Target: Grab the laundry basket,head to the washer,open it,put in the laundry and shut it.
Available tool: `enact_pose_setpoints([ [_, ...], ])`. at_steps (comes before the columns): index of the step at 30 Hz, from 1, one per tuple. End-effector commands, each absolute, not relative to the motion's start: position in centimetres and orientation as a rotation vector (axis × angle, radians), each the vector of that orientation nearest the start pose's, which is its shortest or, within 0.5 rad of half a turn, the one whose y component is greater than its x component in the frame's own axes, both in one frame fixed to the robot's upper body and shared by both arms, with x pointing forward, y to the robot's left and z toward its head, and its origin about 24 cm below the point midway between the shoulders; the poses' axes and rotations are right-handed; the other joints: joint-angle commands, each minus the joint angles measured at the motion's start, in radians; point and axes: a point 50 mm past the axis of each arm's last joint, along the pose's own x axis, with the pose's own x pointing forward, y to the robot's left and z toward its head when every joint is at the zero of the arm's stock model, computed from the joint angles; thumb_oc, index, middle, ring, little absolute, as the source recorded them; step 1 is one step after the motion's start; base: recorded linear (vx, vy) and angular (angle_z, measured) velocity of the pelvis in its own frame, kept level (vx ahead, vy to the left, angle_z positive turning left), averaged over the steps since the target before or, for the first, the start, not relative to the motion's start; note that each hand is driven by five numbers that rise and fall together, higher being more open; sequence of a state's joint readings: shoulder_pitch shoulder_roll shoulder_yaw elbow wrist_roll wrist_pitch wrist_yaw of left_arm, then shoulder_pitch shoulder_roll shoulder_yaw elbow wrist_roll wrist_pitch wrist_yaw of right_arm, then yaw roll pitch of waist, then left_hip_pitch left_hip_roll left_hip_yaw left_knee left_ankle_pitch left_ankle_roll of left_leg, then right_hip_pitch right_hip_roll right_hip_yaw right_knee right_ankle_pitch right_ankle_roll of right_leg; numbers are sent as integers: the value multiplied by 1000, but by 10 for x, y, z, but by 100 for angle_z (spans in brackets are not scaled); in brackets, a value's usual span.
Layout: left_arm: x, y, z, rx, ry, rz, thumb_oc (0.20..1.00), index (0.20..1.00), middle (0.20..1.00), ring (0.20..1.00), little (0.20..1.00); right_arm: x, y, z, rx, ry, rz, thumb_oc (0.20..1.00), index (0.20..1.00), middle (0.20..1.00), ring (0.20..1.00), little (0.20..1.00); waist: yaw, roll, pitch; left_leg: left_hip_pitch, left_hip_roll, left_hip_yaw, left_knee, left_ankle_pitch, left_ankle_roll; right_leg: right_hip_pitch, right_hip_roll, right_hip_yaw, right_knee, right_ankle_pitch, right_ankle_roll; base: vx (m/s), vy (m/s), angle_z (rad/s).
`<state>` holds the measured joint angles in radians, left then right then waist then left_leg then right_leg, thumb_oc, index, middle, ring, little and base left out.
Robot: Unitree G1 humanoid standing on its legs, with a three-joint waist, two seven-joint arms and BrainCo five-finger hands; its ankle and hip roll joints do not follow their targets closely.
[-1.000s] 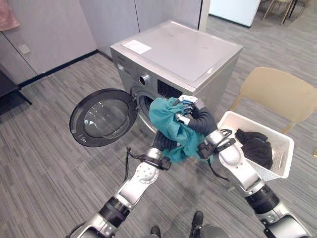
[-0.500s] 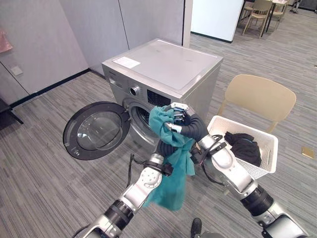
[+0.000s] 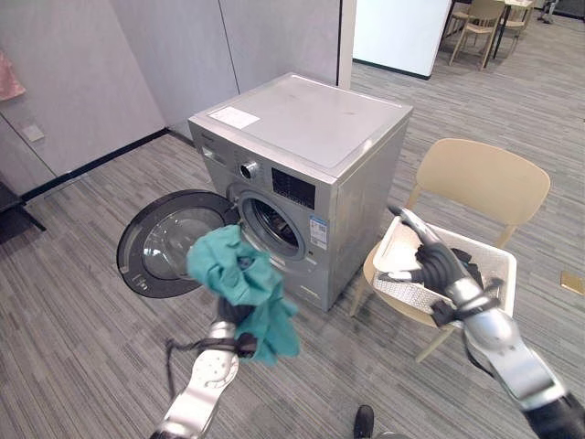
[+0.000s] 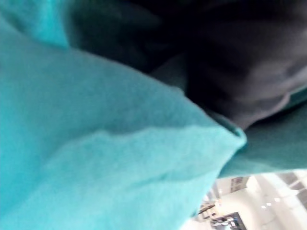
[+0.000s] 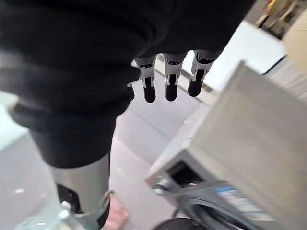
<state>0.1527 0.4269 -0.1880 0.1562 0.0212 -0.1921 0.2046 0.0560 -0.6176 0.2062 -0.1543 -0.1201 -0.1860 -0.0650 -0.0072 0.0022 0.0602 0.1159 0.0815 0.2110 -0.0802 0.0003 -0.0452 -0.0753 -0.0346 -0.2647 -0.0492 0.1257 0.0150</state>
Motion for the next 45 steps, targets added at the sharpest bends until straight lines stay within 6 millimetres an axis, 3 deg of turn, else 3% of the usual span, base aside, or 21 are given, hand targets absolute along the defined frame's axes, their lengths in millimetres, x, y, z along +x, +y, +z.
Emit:
enact_pose_setpoints([
  [1, 205, 247, -6, 568, 167, 35, 200, 200, 200, 200, 200, 230, -206, 62, -696, -129, 238, 1000, 1000, 1000, 1000, 1000, -11, -43, 7, -10, -39, -29, -7, -45, -1, 131, -29, 65, -13, -136, 107, 0, 0, 0],
  [3, 185, 266, -28, 601, 311, 66, 200, 200, 200, 200, 200, 218, -225, 30, -672, 43, 199, 1000, 1000, 1000, 1000, 1000, -11, -40, 13, -16, -40, -28, -7, -37, 1, 124, -30, 65, -10, -136, 105, 0, 0, 0],
  [4, 165, 283, -50, 610, 455, 112, 200, 200, 200, 200, 200, 207, -239, 5, -620, 173, 150, 1000, 1000, 1000, 1000, 1000, -11, -35, 22, -12, -40, -29, -7, -39, 2, 126, -28, 64, -8, -142, 103, -16, -4, -3],
  [11, 124, 305, -82, 566, 693, 236, 200, 200, 200, 200, 200, 188, -258, -29, -548, 356, 59, 1000, 1000, 1000, 1000, 1000, -7, -36, 57, -55, -39, -31, 31, -32, 1, 105, -33, 58, 3, -145, 95, -42, -1, 0],
  [14, 123, 307, -84, 547, 700, 266, 200, 200, 200, 200, 200, 191, -258, -32, -536, 362, 42, 1000, 1000, 1000, 1000, 1000, -1, -41, 84, -100, -38, -37, 79, -38, 0, 84, -40, 48, 13, -145, 92, -134, -11, 12],
  [15, 136, 305, -80, 529, 660, 282, 200, 200, 200, 200, 200, 195, -258, -32, -522, 356, 8, 1000, 1000, 1000, 1000, 1000, 9, -51, 114, -184, -34, -36, 145, -39, -10, 50, -60, 10, 22, -143, 88, -134, -7, 23],
  [17, 142, 303, -77, 532, 640, 279, 200, 200, 200, 200, 200, 195, -259, -33, -520, 359, -4, 1000, 1000, 1000, 1000, 1000, 11, -51, 117, -205, -33, -25, 162, -44, -15, 44, -70, -17, 23, -144, 89, -103, 9, 44],
  [18, 147, 300, -75, 530, 620, 271, 200, 200, 200, 200, 200, 196, -259, -33, -518, 359, -17, 1000, 1000, 1000, 1000, 1000, 9, -52, 119, -226, -29, -7, 179, -45, -17, 35, -81, -44, 23, -143, 88, 16, 90, 93],
  [19, 157, 295, -71, 528, 583, 250, 200, 200, 200, 200, 200, 195, -261, -35, -524, 373, -31, 1000, 1000, 1000, 1000, 1000, -5, -47, 112, -211, -8, 87, 178, -76, -18, 39, -104, -94, 17, -149, 100, 40, 85, 92],
  [20, 156, 294, -71, 528, 583, 250, 200, 200, 200, 200, 200, 195, -261, -35, -524, 373, -31, 1000, 1000, 1000, 1000, 1000, -6, -46, 113, -211, -8, 86, 180, -78, -18, 40, -103, -95, 17, -149, 101, 89, 166, 126],
  [21, 163, 291, -68, 525, 555, 237, 200, 200, 200, 200, 200, 195, -260, -39, -532, 389, -32, 1000, 1000, 1000, 1000, 1000, -22, -44, 107, -193, 10, 182, 181, -87, -11, 44, -123, -145, 16, -143, 105, 23, 97, 110],
  [26, 170, 285, -66, 521, 532, 212, 200, 200, 200, 200, 200, 199, -252, -43, -550, 406, -9, 1000, 1000, 1000, 1000, 1000, -20, -51, 100, -201, 9, 215, 205, -101, 7, 84, -150, -194, 33, -153, 114, 130, 206, 90],
  [30, 178, 285, -61, 546, 504, 201, 200, 200, 200, 200, 200, 208, -237, -43, -550, 380, 37, 1000, 1000, 1000, 1000, 1000, 2, -58, 103, -167, -37, 185, 167, -123, 48, 76, -211, -182, 204, -170, 130, 178, 272, 32],
  [31, 187, 286, -53, 573, 469, 200, 200, 200, 200, 200, 200, 210, -230, -42, -533, 366, 52, 1000, 1000, 1000, 1000, 1000, -5, -59, 117, -140, -58, 143, 155, -142, 67, 28, -221, -110, 318, -157, 137, 127, 126, 49],
  [32, 187, 286, -53, 574, 468, 200, 200, 200, 200, 200, 200, 210, -229, -42, -533, 365, 51, 1000, 1000, 1000, 1000, 1000, -4, -61, 118, -140, -60, 144, 155, -143, 69, 24, -224, -108, 326, -161, 139, 273, 224, 59],
  [33, 192, 283, -50, 582, 444, 189, 200, 200, 200, 200, 200, 210, -223, -44, -519, 363, 74, 1000, 1000, 1000, 1000, 1000, -36, -58, 131, -102, -77, 88, 133, -149, 78, -56, -137, 32, 401, -189, 125, 154, 122, 65],
  [34, 194, 282, -48, 582, 433, 191, 200, 200, 200, 200, 200, 211, -221, -44, -520, 362, 83, 1000, 1000, 1000, 1000, 1000, -44, -55, 139, -98, -81, 79, 123, -130, 81, -99, -95, 66, 394, -188, 111, 156, 115, 73],
  [35, 194, 282, -48, 582, 433, 191, 200, 200, 200, 200, 200, 211, -221, -44, -520, 362, 83, 1000, 1000, 1000, 1000, 1000, -44, -55, 138, -98, -80, 79, 122, -130, 81, -100, -95, 66, 394, -188, 111, 93, 27, 97],
  [37, 196, 278, -48, 571, 426, 185, 200, 200, 200, 200, 200, 213, -219, -44, -519, 361, 100, 1000, 1000, 1000, 1000, 1000, -59, -58, 156, -55, -108, 15, 109, -157, 93, -190, -40, 104, 330, -163, 102, 277, 42, 81],
  [42, 196, 274, -55, 554, 455, 183, 200, 200, 200, 200, 200, 209, -219, -51, -524, 399, 110, 1000, 1000, 1000, 1000, 1000, -91, -60, 159, 26, -157, -96, 69, -179, 89, -264, 10, 107, 166, -76, 131, 342, 0, 60],
  [45, 197, 266, -57, 556, 447, 146, 200, 200, 200, 200, 200, 202, -223, -55, -532, 419, 112, 1000, 1000, 1000, 1000, 1000, -111, -54, 152, 77, -173, -173, 74, -210, 86, -268, 15, 129, 121, -54, 125, 443, -117, 107],
])
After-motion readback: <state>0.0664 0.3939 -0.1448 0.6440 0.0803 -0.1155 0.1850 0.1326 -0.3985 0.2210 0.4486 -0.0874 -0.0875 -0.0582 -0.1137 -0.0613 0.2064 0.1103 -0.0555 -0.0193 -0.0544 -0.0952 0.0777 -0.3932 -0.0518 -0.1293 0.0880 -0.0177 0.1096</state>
